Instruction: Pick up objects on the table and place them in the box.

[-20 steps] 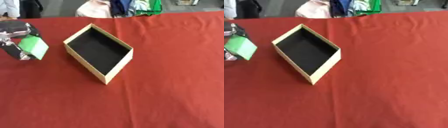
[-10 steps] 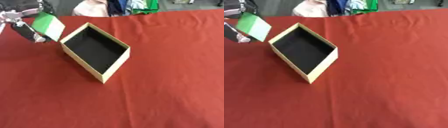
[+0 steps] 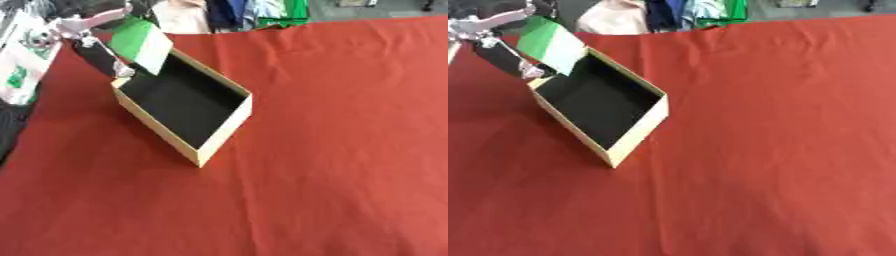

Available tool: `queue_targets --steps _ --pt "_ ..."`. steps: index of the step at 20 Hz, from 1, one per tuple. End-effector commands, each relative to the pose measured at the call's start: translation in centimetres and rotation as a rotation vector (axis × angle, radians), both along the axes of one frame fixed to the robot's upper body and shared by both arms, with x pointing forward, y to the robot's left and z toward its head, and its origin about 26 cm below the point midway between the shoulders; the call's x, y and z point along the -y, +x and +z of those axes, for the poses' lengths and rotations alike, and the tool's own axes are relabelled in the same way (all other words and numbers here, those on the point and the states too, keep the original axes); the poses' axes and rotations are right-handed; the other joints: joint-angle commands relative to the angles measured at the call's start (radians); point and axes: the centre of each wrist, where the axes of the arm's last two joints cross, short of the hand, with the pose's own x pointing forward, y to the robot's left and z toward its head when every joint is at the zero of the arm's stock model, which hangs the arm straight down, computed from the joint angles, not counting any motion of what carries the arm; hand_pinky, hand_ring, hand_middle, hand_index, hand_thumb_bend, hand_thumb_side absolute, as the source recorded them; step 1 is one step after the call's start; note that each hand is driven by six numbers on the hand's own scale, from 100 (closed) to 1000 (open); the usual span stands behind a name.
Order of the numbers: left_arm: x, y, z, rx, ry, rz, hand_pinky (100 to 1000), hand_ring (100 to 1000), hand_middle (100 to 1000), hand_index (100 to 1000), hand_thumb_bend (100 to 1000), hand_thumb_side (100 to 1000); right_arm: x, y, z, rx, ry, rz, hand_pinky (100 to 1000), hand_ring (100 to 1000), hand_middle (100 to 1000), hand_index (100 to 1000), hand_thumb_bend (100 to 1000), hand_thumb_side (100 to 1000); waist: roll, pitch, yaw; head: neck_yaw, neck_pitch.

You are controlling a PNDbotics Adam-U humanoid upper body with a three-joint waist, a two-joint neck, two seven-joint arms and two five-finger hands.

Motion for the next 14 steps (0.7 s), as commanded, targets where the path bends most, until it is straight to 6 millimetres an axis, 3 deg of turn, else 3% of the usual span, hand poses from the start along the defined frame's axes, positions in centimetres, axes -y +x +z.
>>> queue_targets --steps 1,6,9,12,14 --pt "0.3 0.5 0.1 0.019 0.002 0.015 656 649 569 697 223 100 -0.1 -0.5 0.9 0.031 -0.012 0.01 809 786 804 808 100 195 -0.003 -0.036 -0.003 -0.001 0.002" --pt "0.1 1.7 -1.9 -0.025 -0.003 0.046 664 662 592 723 274 100 -0.2 -0.5 0.9 0.035 -0.008 0.012 809 786 804 808 100 195 -0.001 -0.032 -0.011 -0.003 -0.005" --pt "0.0 2.1 -2.8 -0.057 0.01 0.044 707 723 669 807 416 100 -0.2 -0.5 0.9 0.036 -0.006 0.012 809 786 804 808 100 195 -0.001 -0.03 -0.013 -0.001 -0.006" --pt "-0.2 2.3 -3.3 -0.097 0.065 0.048 769 801 770 906 496 100 -0.1 -0.5 1.0 0.039 -0.005 0.01 809 786 804 808 100 195 0.0 -0.029 -0.013 -0.002 -0.005" --pt "-0.3 2.2 -3.3 -0.1 0.099 0.05 859 892 856 991 669 106 -0.1 -0.5 1.0 0.04 -0.004 0.009 809 786 804 808 100 195 0.0 -0.029 -0.012 -0.004 -0.004"
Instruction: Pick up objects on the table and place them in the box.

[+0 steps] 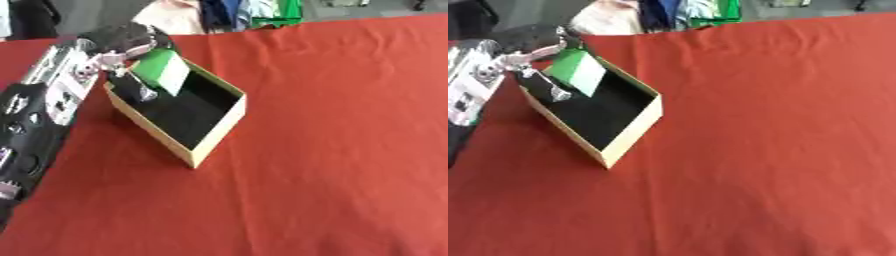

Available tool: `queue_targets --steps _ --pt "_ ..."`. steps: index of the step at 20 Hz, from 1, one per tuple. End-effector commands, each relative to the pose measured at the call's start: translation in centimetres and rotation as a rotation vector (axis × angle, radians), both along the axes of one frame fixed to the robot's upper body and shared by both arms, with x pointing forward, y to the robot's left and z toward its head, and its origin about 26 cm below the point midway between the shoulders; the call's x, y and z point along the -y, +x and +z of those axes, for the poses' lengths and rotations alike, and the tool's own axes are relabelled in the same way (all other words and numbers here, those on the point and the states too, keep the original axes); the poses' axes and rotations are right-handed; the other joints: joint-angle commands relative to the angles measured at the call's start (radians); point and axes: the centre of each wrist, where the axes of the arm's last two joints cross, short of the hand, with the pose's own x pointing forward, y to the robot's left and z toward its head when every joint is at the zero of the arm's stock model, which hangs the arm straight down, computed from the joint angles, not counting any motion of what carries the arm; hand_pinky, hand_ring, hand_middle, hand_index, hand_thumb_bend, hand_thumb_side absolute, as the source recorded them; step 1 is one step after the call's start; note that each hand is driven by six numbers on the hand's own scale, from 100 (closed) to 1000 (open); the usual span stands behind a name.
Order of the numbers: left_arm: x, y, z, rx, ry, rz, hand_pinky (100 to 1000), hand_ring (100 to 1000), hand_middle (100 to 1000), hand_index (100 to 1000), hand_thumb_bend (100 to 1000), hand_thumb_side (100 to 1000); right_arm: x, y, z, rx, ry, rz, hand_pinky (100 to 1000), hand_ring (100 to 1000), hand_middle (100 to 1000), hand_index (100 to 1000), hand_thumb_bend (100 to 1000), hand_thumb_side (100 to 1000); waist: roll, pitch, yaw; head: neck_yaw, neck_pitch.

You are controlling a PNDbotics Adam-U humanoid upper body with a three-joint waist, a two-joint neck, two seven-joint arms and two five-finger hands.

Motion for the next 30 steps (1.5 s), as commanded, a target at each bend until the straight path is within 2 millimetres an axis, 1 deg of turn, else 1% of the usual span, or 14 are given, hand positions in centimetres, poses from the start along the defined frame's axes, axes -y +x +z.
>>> queue_targets --steps 1,2,3,6,9,11,14,15,18,22,25,26,29,30 --pt "-0.4 -0.2 1.2 0.031 0.057 0.005 897 927 886 1000 803 281 0.0 -0.5 1.0 0.039 -0.01 0.004 809 786 804 808 100 195 -0.001 -0.029 -0.001 -0.003 -0.002" --pt "-0.5 -0.3 1.4 0.053 0.073 0.012 912 945 900 1000 860 363 0.0 -0.6 1.0 0.04 -0.01 0.004 809 786 804 808 100 194 0.0 -0.029 -0.001 -0.004 -0.002" --pt "-0.6 -0.4 1.6 0.079 0.087 0.024 923 965 916 1000 895 399 0.0 -0.6 1.1 0.04 -0.009 0.004 809 786 804 808 100 194 0.0 -0.029 -0.002 -0.004 -0.002" --pt "-0.8 -0.6 1.8 0.173 0.088 0.057 935 983 930 1000 885 421 0.0 -0.6 1.1 0.041 -0.009 0.005 809 786 803 808 100 195 -0.001 -0.03 -0.002 -0.003 -0.002" --pt "-1.0 -0.6 1.8 0.258 0.062 0.062 923 974 922 1000 874 392 0.0 -0.6 1.1 0.041 -0.009 0.005 809 786 803 808 100 193 0.0 -0.031 0.0 -0.003 -0.004" --pt "-1.1 -0.7 1.9 0.295 0.031 0.051 903 955 904 999 810 363 0.0 -0.6 1.0 0.04 -0.008 0.004 809 786 803 808 100 195 -0.001 -0.031 0.002 -0.003 -0.004" --pt "-1.2 -1.3 2.9 0.369 -0.08 0.03 854 899 858 963 629 187 0.1 -0.6 1.0 0.038 -0.007 -0.001 809 786 803 808 100 195 -0.002 -0.031 0.006 -0.002 -0.004" --pt "-1.2 -1.6 3.3 0.391 -0.122 0.024 837 881 845 953 578 102 0.1 -0.6 1.0 0.038 -0.007 -0.002 809 786 803 808 100 194 -0.002 -0.031 0.007 -0.002 -0.004" --pt "-1.6 -3.5 5.6 0.501 -0.329 0.008 786 818 802 929 455 100 0.3 -0.6 0.9 0.04 -0.005 -0.009 809 786 803 808 100 194 -0.003 -0.031 0.016 -0.005 0.001" --pt "-2.9 -6.9 7.6 0.618 -0.54 -0.011 758 780 777 914 376 100 0.5 -0.6 0.9 0.044 -0.002 -0.02 809 786 803 808 100 194 -0.003 -0.03 0.033 -0.01 0.006" --pt "-4.2 -9.7 7.8 0.686 -0.636 -0.013 748 768 771 908 330 100 0.6 -0.7 0.9 0.049 0.0 -0.027 809 786 803 808 100 193 -0.005 -0.029 0.047 -0.008 0.008" --pt "-4.6 -10.6 7.7 0.701 -0.675 -0.014 741 760 767 906 285 100 0.7 -0.7 0.9 0.05 0.001 -0.029 809 787 803 808 100 193 -0.006 -0.028 0.053 -0.005 0.008" --pt "-5.4 -13.3 7.3 0.728 -0.818 -0.017 733 748 762 906 226 100 0.8 -0.7 0.8 0.055 0.006 -0.036 809 787 803 808 100 194 -0.007 -0.026 0.064 0.002 0.007" --pt "-5.6 -14.2 7.0 0.731 -0.877 -0.022 730 741 758 903 178 100 0.9 -0.7 0.8 0.056 0.008 -0.04 809 787 803 808 100 193 -0.008 -0.025 0.067 0.003 0.007"
